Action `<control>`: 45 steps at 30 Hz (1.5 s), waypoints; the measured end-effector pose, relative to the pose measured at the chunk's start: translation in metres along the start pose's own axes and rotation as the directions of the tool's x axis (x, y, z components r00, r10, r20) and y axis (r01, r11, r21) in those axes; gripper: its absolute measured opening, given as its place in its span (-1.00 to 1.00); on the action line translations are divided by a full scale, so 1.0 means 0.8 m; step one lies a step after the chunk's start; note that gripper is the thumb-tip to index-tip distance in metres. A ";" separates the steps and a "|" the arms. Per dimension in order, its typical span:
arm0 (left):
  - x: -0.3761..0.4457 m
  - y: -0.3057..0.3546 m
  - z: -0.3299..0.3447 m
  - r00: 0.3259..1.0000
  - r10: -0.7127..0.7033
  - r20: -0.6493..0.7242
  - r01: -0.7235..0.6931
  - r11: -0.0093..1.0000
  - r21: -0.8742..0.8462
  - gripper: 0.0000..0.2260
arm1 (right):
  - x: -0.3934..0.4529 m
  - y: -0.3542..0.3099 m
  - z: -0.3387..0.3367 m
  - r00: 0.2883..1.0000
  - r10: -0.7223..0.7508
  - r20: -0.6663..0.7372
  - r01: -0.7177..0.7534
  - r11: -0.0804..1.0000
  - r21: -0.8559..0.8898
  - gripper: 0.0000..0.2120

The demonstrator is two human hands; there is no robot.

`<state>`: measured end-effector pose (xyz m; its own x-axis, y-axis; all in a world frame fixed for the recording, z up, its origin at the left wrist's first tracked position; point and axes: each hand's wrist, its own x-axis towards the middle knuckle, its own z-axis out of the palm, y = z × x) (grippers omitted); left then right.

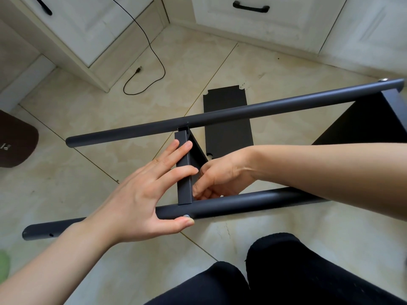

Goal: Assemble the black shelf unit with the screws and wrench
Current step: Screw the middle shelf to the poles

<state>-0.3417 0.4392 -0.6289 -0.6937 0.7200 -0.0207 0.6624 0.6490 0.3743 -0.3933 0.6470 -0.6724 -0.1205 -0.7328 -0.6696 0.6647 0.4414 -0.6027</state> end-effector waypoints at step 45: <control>-0.032 0.098 0.025 0.390 -0.778 0.493 -0.107 -0.570 -0.815 -0.89 | -0.094 -0.065 -0.051 0.587 -0.540 -0.603 -0.456 0.396 -0.797 -0.68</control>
<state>-0.2662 0.4764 -0.6178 -0.6458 -0.1027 -0.7566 -0.5343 -0.6471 0.5439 -0.4488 0.7001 -0.6080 -0.8743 -0.3561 -0.3298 -0.2699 0.9215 -0.2793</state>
